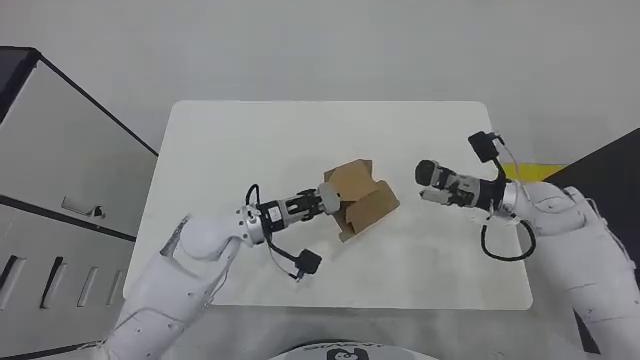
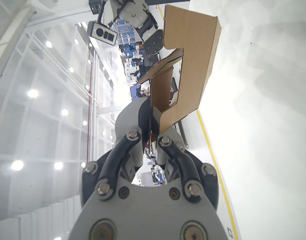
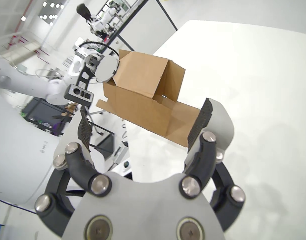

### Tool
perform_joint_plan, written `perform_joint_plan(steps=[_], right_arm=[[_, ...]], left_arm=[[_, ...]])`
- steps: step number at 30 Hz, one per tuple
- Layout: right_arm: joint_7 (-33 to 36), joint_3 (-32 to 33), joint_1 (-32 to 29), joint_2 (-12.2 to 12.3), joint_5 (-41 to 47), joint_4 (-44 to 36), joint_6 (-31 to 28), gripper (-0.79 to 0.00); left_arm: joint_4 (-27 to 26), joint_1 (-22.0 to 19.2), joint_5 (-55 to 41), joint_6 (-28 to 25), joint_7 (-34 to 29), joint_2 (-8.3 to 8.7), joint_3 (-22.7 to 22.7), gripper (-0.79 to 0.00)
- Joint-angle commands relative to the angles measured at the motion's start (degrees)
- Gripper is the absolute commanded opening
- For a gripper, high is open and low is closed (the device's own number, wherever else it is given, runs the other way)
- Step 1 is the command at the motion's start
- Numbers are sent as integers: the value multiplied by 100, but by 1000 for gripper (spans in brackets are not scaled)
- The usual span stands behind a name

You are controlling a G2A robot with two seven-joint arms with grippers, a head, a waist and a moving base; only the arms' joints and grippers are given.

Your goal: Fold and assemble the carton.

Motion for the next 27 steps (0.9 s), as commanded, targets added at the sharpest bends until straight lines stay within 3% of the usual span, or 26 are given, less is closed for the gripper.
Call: perform_joint_plan(steps=[1,10,27], right_arm=[[264,-194,178,91,558,41,264,0],[1381,-799,885,394,2395,315,1379,0],[1428,-806,916,400,2449,341,1426,0]], left_arm=[[14,-55,-23,88,191,15,-3,-785],[175,-329,-282,263,483,38,36,-785],[205,-380,-257,266,469,36,61,-785]])
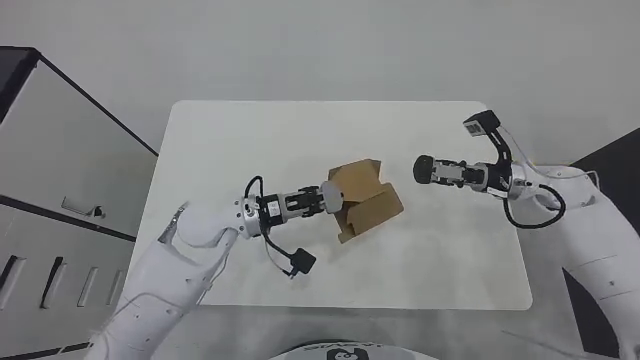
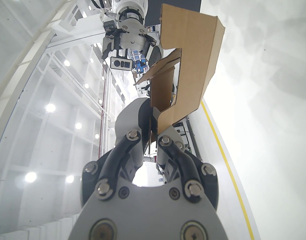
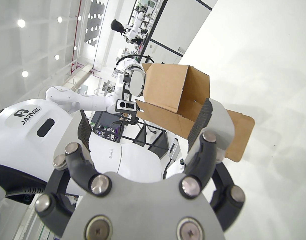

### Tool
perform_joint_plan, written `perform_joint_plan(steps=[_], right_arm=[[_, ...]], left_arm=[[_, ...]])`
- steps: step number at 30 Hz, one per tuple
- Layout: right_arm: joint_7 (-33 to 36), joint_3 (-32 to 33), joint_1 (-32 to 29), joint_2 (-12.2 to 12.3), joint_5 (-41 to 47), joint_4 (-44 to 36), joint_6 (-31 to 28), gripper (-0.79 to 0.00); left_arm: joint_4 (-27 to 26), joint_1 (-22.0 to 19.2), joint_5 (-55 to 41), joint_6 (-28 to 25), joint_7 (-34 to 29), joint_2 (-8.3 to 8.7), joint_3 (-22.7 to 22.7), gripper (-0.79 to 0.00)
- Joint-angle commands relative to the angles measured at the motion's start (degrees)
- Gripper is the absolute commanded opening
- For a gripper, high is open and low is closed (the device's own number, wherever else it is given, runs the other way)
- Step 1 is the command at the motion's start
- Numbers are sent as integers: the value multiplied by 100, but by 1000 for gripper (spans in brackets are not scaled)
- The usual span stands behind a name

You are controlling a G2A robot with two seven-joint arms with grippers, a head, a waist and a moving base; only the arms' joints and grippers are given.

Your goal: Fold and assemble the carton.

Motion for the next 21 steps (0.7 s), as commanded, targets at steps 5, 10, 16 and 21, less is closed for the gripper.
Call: perform_joint_plan(steps=[5,10,16,21], right_arm=[[0,0,0,0,0,0,0,0],[0,0,0,0,0,0,0,0],[389,-94,114,-34,125,-44,393,0],[854,-251,438,-95,402,137,857,0]], left_arm=[[0,0,0,0,0,0,0,-785],[-1,7,-18,0,-27,-1,1,-785],[56,-86,-304,228,289,19,12,-785],[202,-171,-576,300,581,45,-25,-785]])
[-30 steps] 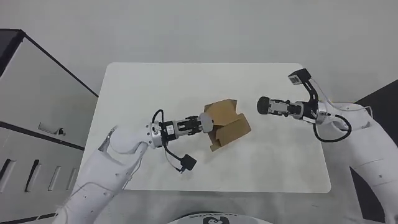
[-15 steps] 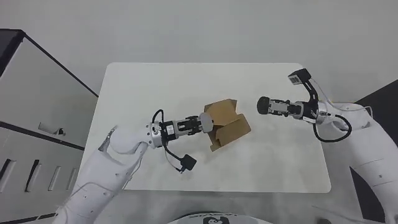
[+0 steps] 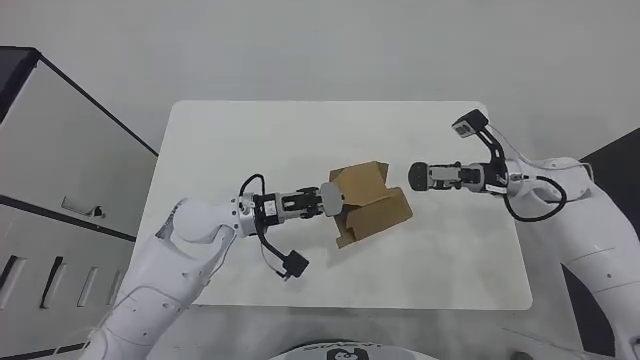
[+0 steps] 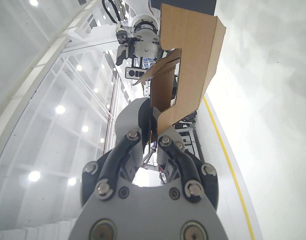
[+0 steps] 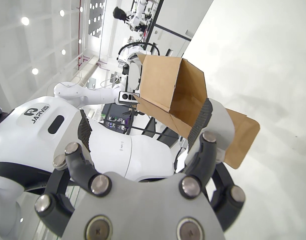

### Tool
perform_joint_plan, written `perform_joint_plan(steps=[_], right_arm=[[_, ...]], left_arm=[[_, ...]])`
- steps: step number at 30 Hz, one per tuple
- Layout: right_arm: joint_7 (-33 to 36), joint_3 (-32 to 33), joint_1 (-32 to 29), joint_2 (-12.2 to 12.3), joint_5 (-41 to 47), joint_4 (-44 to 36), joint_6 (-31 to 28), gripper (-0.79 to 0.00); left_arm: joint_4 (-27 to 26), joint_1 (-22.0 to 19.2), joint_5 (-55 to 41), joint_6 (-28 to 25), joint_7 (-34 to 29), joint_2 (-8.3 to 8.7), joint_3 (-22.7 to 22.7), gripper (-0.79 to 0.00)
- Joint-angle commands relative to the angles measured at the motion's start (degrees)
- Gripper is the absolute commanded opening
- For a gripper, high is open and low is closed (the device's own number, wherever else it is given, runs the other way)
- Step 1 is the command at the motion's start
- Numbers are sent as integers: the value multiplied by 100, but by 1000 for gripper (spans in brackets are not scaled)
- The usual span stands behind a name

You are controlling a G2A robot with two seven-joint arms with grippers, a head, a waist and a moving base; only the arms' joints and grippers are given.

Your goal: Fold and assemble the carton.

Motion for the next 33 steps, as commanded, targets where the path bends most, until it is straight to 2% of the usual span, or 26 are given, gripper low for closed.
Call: perform_joint_plan(steps=[1,7,12,16,33], right_arm=[[164,-63,118,-25,97,67,165,0],[601,-223,410,-108,347,217,601,0],[600,-223,428,-111,324,233,600,0],[491,-233,372,-123,324,122,626,0],[732,-147,392,-209,297,-114,733,0]], left_arm=[[58,-16,-78,1,45,6,5,-785],[226,-88,-529,53,90,-1,60,-785],[243,-124,-452,68,62,4,50,-785],[222,-90,-785,117,117,-6,121,-785],[313,-220,-1038,276,212,0,309,-785]])
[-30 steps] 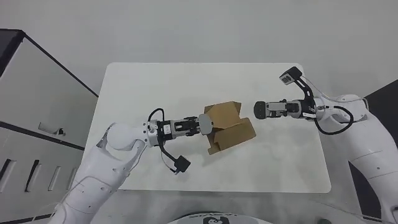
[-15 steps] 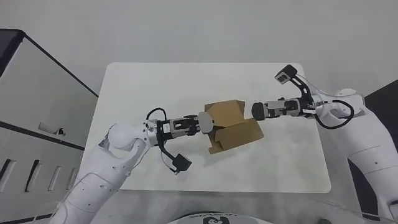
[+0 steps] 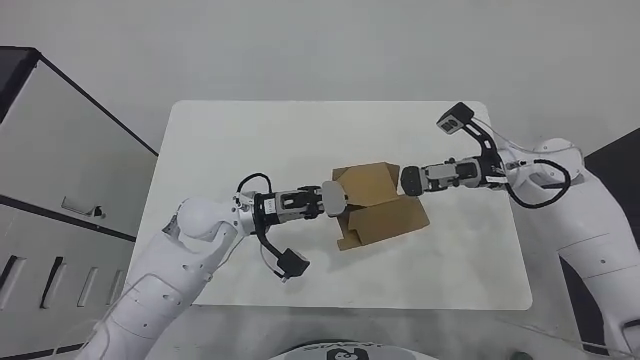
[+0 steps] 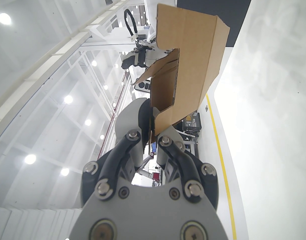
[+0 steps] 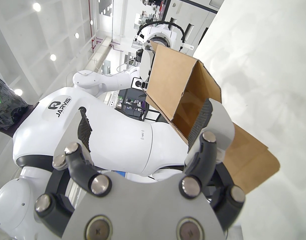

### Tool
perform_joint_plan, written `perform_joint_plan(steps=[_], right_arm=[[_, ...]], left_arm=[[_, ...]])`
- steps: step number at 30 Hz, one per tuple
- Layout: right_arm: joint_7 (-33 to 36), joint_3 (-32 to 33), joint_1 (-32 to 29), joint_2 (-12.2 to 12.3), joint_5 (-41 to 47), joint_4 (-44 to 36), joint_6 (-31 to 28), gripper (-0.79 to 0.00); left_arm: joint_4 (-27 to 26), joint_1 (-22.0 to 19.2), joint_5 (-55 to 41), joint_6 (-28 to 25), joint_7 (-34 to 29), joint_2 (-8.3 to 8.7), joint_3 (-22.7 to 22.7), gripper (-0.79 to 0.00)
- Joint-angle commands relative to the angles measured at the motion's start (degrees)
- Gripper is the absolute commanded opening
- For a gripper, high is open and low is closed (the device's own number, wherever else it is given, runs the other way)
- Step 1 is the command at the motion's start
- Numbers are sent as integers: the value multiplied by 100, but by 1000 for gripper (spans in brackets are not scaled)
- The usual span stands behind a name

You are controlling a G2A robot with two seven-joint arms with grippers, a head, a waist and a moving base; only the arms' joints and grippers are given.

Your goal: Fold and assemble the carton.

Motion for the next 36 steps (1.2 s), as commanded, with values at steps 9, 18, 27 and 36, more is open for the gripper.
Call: perform_joint_plan(steps=[9,18,27,36], right_arm=[[54,0,-36,-50,-56,-37,54,-37],[150,-63,-62,-121,65,4,149,-123],[265,-125,-116,-199,234,140,265,-215],[307,-249,-64,-312,281,317,307,-394]], left_arm=[[-29,-2,-95,40,23,18,50,-785],[-92,51,-128,92,6,43,51,-785],[-103,91,-167,175,13,67,41,-785],[-102,44,-243,180,104,80,89,-785]])
